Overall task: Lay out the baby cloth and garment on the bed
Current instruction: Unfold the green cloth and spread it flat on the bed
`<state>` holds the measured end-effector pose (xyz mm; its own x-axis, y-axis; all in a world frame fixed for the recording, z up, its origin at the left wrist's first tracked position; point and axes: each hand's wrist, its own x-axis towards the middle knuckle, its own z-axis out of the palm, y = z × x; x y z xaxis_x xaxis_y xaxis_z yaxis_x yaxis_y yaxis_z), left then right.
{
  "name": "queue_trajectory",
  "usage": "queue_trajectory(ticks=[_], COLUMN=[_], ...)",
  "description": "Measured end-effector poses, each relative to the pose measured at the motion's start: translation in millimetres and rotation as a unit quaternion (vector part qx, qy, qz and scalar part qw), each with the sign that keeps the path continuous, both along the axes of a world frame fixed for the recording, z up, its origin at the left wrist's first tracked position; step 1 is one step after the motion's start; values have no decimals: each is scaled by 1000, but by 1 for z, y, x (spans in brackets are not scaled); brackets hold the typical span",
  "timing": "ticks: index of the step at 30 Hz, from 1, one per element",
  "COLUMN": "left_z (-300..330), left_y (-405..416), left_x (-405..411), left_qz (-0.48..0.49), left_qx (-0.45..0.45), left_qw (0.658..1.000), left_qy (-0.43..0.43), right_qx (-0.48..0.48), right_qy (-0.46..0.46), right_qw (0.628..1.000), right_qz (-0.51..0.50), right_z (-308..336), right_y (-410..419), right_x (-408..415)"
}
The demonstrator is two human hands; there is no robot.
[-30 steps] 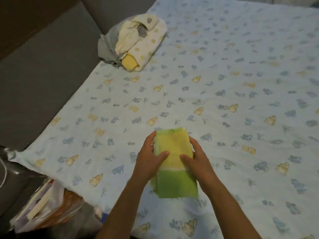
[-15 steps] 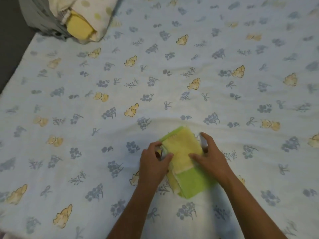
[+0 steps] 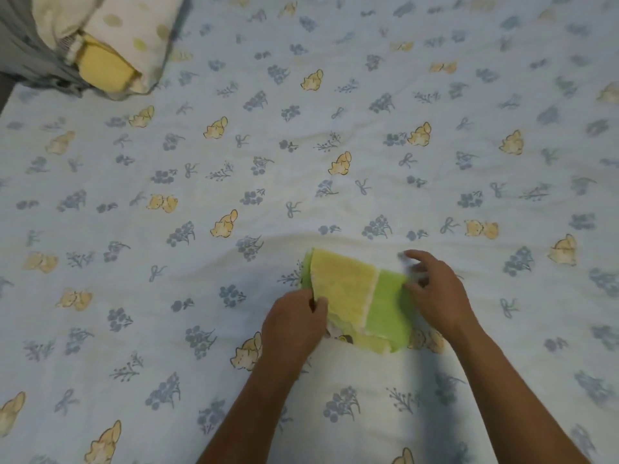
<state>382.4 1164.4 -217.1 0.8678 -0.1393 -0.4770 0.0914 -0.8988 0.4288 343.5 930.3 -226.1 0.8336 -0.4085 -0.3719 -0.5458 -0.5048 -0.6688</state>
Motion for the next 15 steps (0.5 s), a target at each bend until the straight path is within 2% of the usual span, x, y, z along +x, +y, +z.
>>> queue_trajectory(ticks=[2,4,5,6,8,9,10,12,13,14,15], left_z=[7,15,19,22,25,26,26,23,21,18,14], left_y=[-4,-5,-7,-11,-23,-31,-39,-52,-56,-57,-55], left_x=[11,28,37,46,60,68,75,84,87,89,88], left_qz=[19,115,185,245,316,333,344,345,323,281,225], left_qx=[-40,-164,-252,-345,-486,-520,-541,-565,-556,-516,-443], left_qw=[998,972,933,876,761,729,711,704,729,784,856], left_qy=[39,126,180,231,291,297,290,258,236,200,144], right_qx=[7,-3,-11,-10,24,47,67,117,139,152,149], right_qy=[2,41,56,56,11,-11,-18,-10,-3,5,15], right_qw=[997,985,980,980,991,995,997,990,983,976,973], right_qz=[82,166,190,192,133,83,25,-82,-124,-155,-173], right_z=[-1,-4,-6,-9,-11,-10,-9,-9,-10,-11,-13], right_y=[-3,-7,-9,-11,-14,-15,-16,-20,-21,-23,-24], right_x=[-9,-19,-23,-24,-20,-15,-8,7,15,22,28])
